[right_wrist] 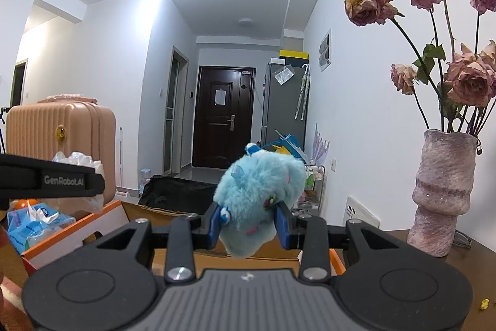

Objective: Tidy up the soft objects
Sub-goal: 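Carry the plastic bag in the left gripper while the right gripper carries the plush over the box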

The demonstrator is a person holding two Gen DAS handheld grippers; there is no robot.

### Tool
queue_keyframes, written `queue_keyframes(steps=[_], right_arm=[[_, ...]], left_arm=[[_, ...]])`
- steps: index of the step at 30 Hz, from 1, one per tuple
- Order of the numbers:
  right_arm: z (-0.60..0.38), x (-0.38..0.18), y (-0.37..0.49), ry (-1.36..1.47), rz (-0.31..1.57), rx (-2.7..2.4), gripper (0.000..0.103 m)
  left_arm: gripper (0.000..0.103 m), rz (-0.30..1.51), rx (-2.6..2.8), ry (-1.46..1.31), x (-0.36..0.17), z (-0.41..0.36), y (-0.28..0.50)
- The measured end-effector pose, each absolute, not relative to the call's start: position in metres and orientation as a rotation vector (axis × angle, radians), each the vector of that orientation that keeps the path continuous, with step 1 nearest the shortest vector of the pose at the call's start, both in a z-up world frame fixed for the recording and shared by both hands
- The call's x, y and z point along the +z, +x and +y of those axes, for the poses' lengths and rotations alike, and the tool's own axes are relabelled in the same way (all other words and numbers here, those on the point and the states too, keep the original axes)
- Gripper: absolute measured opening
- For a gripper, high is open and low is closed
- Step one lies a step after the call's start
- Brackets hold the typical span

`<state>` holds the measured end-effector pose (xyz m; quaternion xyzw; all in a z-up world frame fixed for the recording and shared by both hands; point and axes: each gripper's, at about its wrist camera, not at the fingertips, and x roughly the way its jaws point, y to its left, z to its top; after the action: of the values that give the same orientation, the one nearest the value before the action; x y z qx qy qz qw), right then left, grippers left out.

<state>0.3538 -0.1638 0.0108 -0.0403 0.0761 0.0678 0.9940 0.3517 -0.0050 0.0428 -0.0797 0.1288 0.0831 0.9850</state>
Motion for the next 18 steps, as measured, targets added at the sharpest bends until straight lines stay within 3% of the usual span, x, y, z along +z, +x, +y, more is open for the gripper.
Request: queue_keyframes(steps=[18], right_arm=[[-0.158, 0.002, 0.379, -0.110, 0.209, 0.130, 0.035]], left_arm=[[0.046, 0.302, 0.189, -0.140, 0.031, -0.005, 0.380]])
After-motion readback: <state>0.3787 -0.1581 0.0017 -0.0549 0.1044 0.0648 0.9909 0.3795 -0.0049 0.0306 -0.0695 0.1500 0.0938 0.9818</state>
